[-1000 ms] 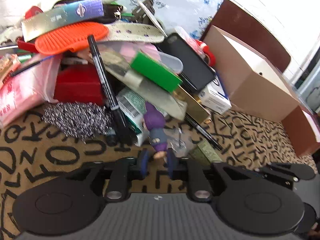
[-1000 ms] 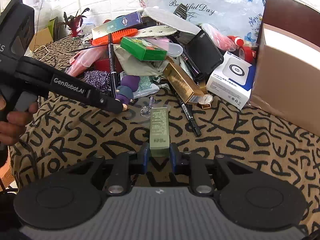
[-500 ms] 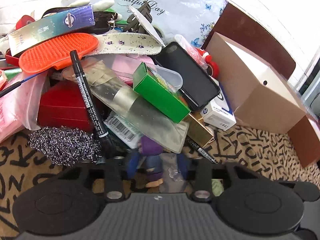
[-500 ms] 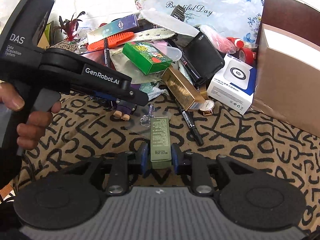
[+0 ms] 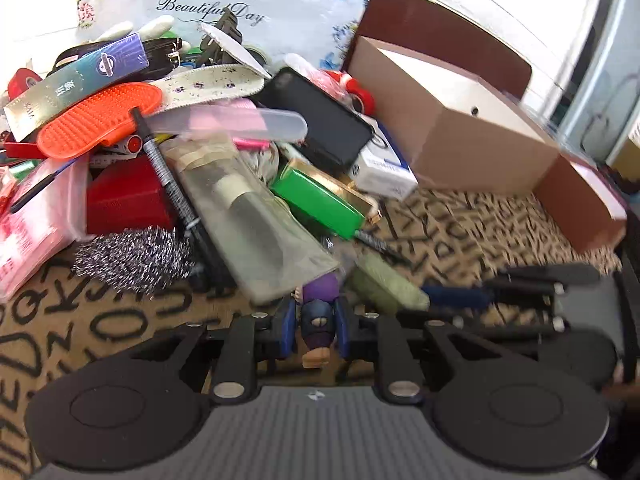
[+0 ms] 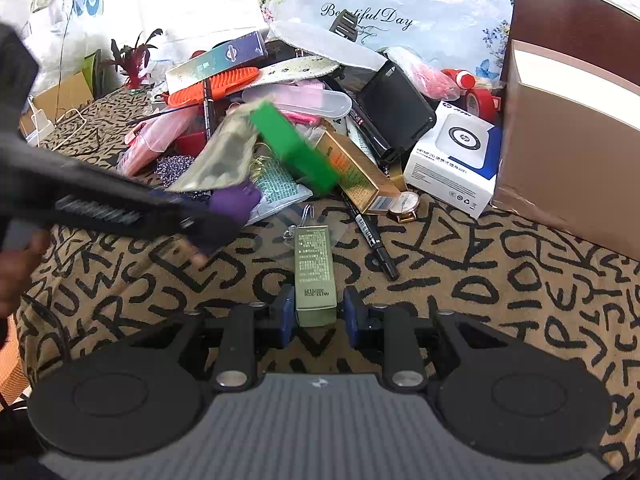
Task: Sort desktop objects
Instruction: 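Lift the purple figure keychain out of the pile with the left gripper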
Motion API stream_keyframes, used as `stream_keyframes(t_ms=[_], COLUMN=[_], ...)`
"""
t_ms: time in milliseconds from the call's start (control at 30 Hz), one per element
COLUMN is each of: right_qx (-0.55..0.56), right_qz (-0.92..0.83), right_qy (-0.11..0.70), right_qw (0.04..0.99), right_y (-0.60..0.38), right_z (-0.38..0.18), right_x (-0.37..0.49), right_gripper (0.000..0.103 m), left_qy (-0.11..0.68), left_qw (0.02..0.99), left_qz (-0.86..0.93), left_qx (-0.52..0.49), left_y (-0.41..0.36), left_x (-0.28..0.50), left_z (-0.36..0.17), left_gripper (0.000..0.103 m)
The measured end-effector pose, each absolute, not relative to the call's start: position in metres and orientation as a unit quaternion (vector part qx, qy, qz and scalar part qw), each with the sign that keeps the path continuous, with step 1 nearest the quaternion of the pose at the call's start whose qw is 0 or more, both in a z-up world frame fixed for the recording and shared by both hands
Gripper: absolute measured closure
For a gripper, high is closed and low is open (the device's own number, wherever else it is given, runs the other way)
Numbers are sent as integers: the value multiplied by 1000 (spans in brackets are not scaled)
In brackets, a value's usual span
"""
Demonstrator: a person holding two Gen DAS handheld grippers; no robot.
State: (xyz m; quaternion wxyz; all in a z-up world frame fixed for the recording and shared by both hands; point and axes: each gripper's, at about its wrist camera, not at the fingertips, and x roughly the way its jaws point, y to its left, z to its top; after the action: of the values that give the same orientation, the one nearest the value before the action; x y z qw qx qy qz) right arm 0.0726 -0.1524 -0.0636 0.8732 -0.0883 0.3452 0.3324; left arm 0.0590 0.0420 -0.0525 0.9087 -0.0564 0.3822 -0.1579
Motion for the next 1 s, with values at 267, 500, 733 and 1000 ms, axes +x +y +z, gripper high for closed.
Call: stream_keyframes(t_ms=[267, 500, 733, 1000], right_qx=[-85, -86, -91, -84], right_qz=[336, 334, 337, 335], right_qy=[343, 345, 347, 352], right_qw=[873, 873, 871, 870], right_y=[-151, -150, -146, -147], right_z=[-64, -64, -65, -67], right_x=[69, 71, 75, 77], right_gripper=[76, 74, 72, 72], left_qy=[380, 396, 384, 337], left_qw=[915, 913, 915, 913], left_qz=[-116, -96, -124, -204], left_qx=[-70, -31, -30, -102], left_y=[38, 12, 11, 32], left_x=[54, 78, 85, 49], left_z=[-57, -72, -71, -15], left_gripper=[57, 47, 78, 79])
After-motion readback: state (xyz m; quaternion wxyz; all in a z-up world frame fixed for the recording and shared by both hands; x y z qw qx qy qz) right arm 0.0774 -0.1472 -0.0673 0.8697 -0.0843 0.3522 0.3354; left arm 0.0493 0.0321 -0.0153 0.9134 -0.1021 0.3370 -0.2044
